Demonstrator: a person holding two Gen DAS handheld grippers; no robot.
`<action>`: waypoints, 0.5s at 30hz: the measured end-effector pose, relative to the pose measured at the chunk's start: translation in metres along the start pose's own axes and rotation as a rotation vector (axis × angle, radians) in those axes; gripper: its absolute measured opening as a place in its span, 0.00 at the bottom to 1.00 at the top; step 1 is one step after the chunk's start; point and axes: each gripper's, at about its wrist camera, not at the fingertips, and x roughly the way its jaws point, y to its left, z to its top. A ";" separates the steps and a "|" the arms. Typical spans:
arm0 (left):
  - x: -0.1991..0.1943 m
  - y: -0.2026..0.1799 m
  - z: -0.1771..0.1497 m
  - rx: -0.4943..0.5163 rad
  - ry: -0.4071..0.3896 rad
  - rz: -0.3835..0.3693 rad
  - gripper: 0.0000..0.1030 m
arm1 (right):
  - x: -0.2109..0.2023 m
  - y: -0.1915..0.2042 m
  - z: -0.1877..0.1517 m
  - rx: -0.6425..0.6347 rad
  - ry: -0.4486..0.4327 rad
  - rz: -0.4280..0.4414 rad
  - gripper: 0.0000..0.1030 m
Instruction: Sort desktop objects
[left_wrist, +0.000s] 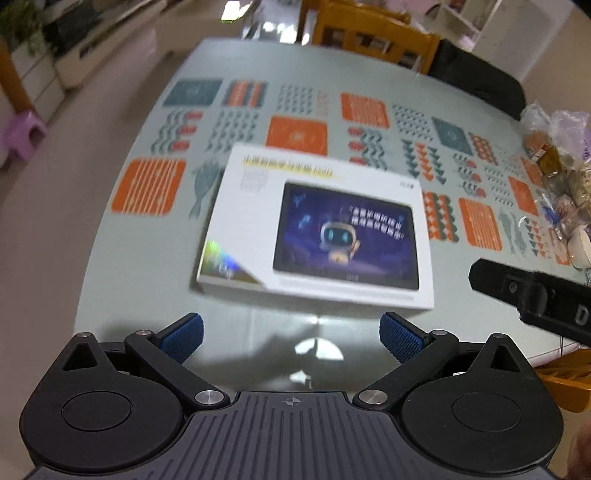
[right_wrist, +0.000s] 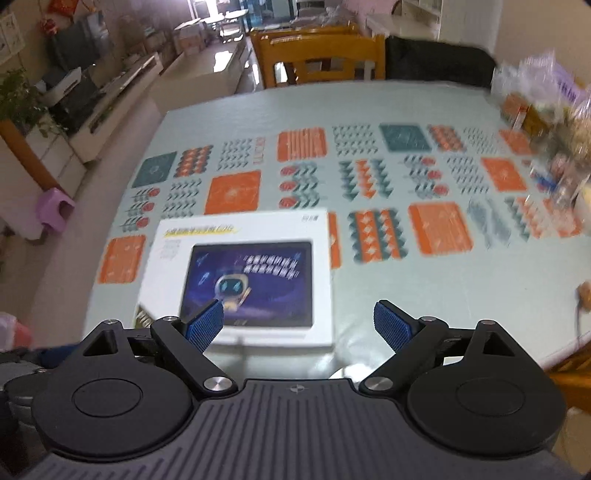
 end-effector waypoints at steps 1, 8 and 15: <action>-0.001 0.000 -0.003 -0.008 0.013 0.011 1.00 | 0.000 -0.003 -0.002 0.010 0.015 0.015 1.00; -0.007 -0.007 -0.018 -0.006 0.050 0.087 1.00 | -0.010 -0.007 -0.012 -0.003 0.025 0.003 1.00; -0.012 -0.015 -0.025 0.002 0.059 0.089 1.00 | -0.023 -0.011 -0.013 -0.018 -0.010 0.004 1.00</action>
